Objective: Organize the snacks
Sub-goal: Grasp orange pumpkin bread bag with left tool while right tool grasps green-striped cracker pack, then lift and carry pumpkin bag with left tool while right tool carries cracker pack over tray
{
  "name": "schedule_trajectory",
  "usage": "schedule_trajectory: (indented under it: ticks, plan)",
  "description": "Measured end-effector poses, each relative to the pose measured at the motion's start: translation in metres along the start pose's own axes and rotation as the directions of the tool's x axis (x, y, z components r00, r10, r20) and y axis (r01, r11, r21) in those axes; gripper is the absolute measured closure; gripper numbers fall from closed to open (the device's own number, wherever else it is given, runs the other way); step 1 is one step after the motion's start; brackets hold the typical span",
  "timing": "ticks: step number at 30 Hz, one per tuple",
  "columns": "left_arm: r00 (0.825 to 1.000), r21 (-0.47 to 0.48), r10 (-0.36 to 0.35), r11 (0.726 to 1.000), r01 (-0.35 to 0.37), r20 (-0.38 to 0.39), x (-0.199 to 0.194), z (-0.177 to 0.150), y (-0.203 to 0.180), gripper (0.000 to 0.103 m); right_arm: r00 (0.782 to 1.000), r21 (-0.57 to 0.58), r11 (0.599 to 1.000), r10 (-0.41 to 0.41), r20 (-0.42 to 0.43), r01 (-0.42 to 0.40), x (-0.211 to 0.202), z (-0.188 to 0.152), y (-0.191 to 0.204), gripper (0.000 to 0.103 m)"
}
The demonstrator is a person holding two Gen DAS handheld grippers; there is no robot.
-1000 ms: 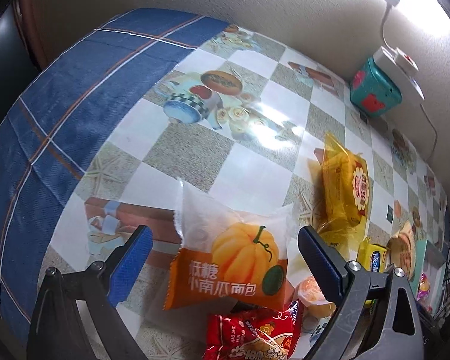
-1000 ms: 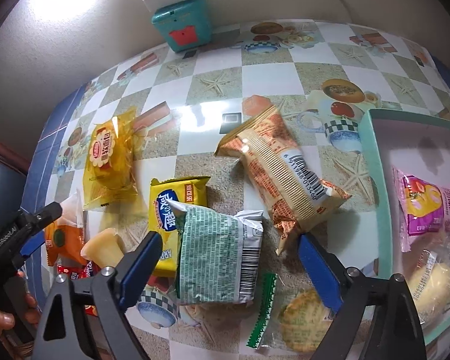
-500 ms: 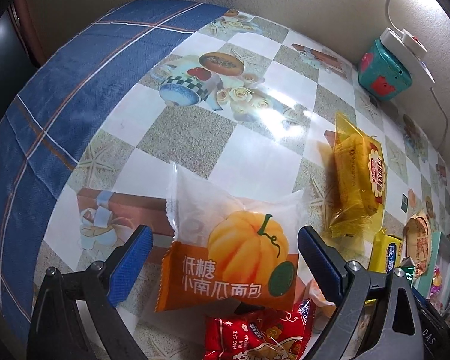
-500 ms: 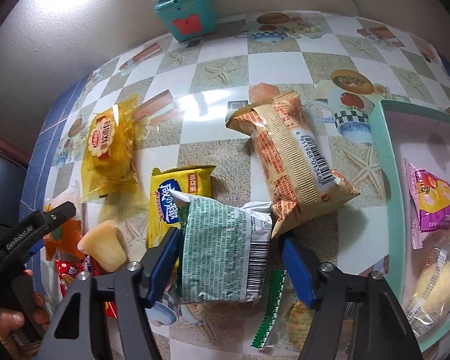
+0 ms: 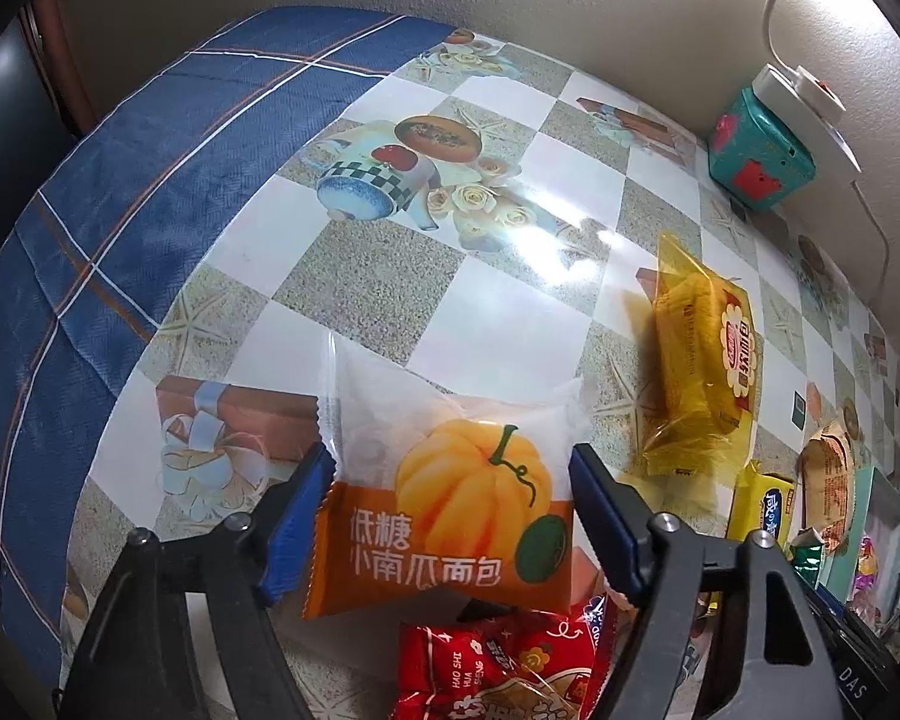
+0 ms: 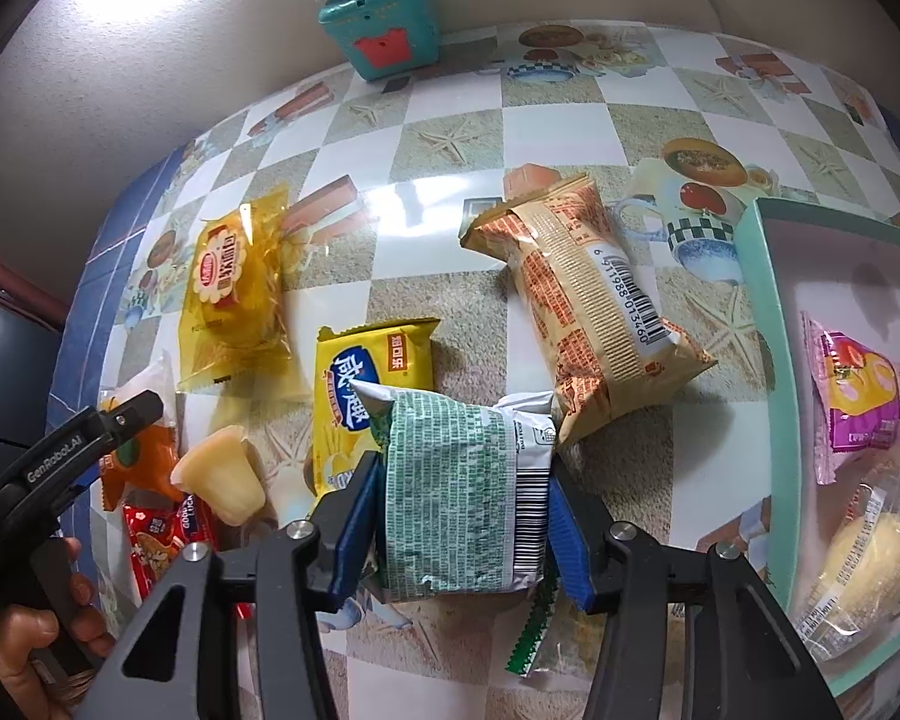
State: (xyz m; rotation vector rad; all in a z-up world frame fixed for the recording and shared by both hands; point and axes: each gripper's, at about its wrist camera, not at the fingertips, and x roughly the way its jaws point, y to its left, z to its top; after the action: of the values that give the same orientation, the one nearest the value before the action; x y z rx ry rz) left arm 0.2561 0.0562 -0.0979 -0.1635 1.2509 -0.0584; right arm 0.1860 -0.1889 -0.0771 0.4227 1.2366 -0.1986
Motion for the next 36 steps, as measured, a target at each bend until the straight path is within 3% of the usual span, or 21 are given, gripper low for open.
schedule_trajectory:
  ticks: [13,26,36]
  plan:
    - [1.000,-0.031,0.017,0.999,-0.016,0.025,-0.017,-0.004,0.011,0.035,1.000,-0.006,1.000,0.015,0.000,-0.015,-0.009,-0.005,-0.001,0.049]
    - [0.990,0.008,0.008,1.000,-0.010,0.137,-0.089,-0.008,-0.009,0.035,0.995,0.015,0.999,0.027,0.095,-0.029,-0.073,-0.004,-0.008,0.049]
    - [0.984,0.051,-0.012,0.999,0.003,0.178,-0.132,-0.020,-0.030,0.035,0.987,0.065,0.997,0.019,0.157,-0.030,-0.124,-0.009,-0.026,0.049]
